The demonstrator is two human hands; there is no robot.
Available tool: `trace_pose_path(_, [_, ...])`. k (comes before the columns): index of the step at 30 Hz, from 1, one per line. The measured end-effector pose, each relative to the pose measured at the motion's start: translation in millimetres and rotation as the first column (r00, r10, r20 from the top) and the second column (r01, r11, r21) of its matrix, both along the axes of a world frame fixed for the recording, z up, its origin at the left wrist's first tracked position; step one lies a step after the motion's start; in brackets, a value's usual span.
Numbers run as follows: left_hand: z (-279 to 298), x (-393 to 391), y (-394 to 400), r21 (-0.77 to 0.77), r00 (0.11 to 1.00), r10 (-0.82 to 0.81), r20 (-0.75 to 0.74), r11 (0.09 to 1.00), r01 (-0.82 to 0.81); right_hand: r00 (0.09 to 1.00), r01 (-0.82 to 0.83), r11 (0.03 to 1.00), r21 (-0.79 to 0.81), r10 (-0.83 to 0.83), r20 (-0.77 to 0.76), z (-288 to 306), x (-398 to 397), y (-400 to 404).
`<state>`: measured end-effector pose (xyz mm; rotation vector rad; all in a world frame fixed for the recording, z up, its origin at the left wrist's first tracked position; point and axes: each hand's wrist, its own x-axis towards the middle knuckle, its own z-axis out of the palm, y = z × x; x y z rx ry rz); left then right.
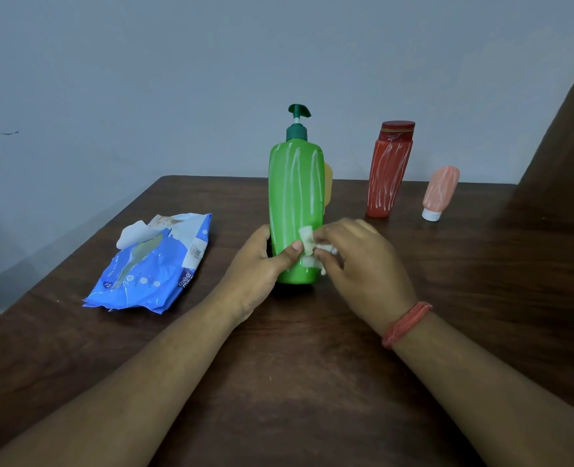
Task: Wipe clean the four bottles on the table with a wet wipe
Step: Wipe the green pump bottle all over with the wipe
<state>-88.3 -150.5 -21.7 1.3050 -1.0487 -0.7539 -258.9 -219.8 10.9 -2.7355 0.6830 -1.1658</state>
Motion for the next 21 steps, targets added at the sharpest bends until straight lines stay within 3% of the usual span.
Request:
trace_pose_path(2, [0.7, 0.1, 1.1, 0.001, 1.0, -0.006, 0.008, 1.0, 0.006, 1.0, -0.007, 0.999, -0.036, 0.006, -0.025, 0.3, -0.7, 0.9])
trace_pose_path(6, [2.5, -1.1, 2.1, 0.002, 0.999, -0.008, 0.031, 1.0, 0.008, 0.998, 0.002, 0.999, 0.042, -0.004, 0.055, 7.4, 1.6, -5.0])
trace_pose_path(11, [1.5, -1.1, 1.6, -0.007, 1.0, 0.0, 0.002, 1.0, 0.0, 0.998, -0.048, 0.998, 0.051, 0.049, -0.029, 1.5, -2.5, 4.5])
trace_pose_path(15, [3.9, -2.2, 2.0, 0.001, 1.0, -0.007, 0.027, 1.0, 0.007, 0.997, 0.057, 0.998, 0.001, -0.057, 0.041, 10.6, 1.0, -2.3])
trace_pose_path(21, [3.7, -3.3, 3.3, -0.011, 1.0, -0.023, 0.011, 1.0, 0.023, 0.999, 0.004, 1.0, -0.009, -0.004, -0.04, 7.7, -3.4, 3.6])
